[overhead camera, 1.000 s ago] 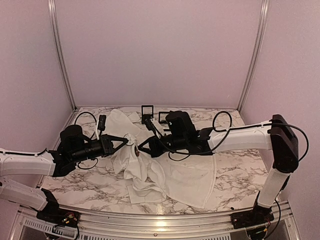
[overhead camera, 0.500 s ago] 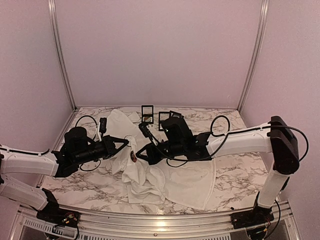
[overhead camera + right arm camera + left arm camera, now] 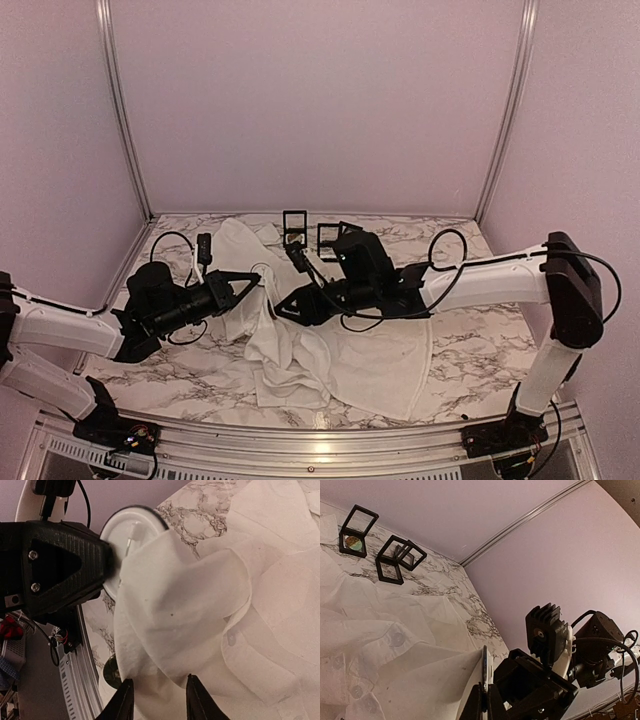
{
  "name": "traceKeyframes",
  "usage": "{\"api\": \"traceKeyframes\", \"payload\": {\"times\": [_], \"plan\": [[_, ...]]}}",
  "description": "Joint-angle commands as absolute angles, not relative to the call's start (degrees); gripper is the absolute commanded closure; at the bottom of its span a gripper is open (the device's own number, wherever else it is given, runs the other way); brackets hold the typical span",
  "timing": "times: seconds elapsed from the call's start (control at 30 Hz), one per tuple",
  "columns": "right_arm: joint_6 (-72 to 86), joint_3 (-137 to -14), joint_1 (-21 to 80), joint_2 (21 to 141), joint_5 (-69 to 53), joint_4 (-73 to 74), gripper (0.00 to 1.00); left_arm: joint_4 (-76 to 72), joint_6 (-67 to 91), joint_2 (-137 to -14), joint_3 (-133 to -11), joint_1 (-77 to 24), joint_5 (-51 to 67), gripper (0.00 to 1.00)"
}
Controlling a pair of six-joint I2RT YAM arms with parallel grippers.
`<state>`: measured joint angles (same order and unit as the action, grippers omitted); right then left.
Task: Remove the brooch from the garment
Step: Adjust the flattened clothing at the center of the board, then open the brooch with the flattened clothing.
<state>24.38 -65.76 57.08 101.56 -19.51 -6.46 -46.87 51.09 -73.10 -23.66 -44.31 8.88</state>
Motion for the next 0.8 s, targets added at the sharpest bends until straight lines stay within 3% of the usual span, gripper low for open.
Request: {"api": "traceKeyframes", "payload": {"times": [0.0,0.27,0.57,0.77], "plan": [[26.1,-63.34,53.73,96.0,-22.57,-10.27,0.62,-58.59,50.99,-74.92,-21.83,-45.29,9.43,1.0],[34.47,-60.23,50.21,95.55,-31.66,-26.23,0.48,-65.89,52.56,-78.73,-22.15,-46.22,13.36,1.0],[42.65,-58.7,49.83,100.22,-35.24,-38.88,0.48,-69.67,54.4,-80.27,-21.84,-46.92,14.32,1.0],[45.4,-57.64,49.83,101.2,-35.44,-41.94,0.53,-69.41,54.58,-80.24,-22.14,-47.01,14.53,1.0]]}}
